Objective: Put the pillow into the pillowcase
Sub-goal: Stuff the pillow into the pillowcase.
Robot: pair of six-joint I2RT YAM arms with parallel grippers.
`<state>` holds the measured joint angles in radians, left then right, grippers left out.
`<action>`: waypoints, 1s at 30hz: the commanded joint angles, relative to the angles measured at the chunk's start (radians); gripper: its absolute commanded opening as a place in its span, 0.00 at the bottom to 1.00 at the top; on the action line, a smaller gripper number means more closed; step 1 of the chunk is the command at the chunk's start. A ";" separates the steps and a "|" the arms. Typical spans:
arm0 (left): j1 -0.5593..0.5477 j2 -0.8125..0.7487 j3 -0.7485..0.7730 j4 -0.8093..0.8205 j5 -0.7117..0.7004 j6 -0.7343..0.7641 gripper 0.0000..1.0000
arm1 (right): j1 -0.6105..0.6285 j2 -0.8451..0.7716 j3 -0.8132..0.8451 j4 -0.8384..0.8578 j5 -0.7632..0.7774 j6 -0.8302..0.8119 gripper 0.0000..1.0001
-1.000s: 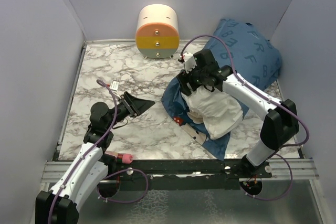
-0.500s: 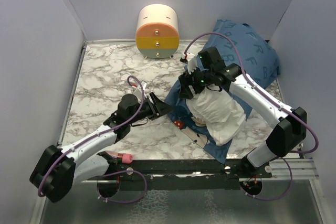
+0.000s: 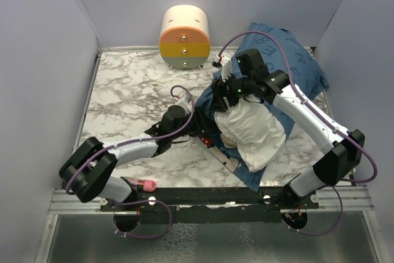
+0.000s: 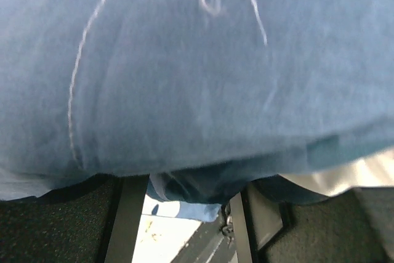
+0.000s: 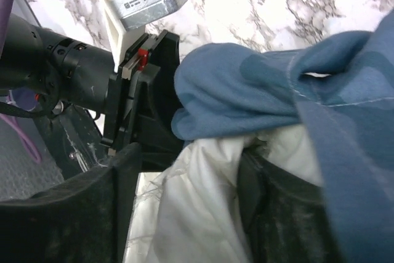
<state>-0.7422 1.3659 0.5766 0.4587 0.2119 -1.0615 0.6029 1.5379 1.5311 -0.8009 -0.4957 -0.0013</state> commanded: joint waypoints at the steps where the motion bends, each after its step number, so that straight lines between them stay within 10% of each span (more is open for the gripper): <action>1: -0.005 0.062 0.040 0.106 -0.058 0.043 0.54 | 0.010 -0.043 0.045 0.053 0.084 -0.019 0.52; 5: -0.005 0.115 0.055 0.284 0.017 0.005 0.42 | 0.011 -0.037 0.003 0.054 0.164 0.000 0.41; 8: -0.003 0.134 0.046 0.386 0.060 -0.004 0.00 | 0.010 -0.036 -0.021 0.064 0.208 0.004 0.45; 16: 0.011 -0.074 -0.013 0.283 0.073 0.038 0.00 | 0.011 0.049 0.001 -0.063 0.565 -0.085 0.59; 24: 0.049 -0.200 -0.073 0.240 0.074 0.006 0.00 | 0.011 0.131 -0.070 0.012 0.720 -0.116 0.29; 30: 0.071 -0.208 -0.061 0.215 0.112 0.011 0.00 | 0.011 0.195 -0.012 0.031 0.576 -0.102 0.52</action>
<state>-0.6922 1.2217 0.4892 0.5957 0.2729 -1.0416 0.6422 1.6947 1.4948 -0.7628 0.0689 -0.0814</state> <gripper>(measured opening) 0.010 0.434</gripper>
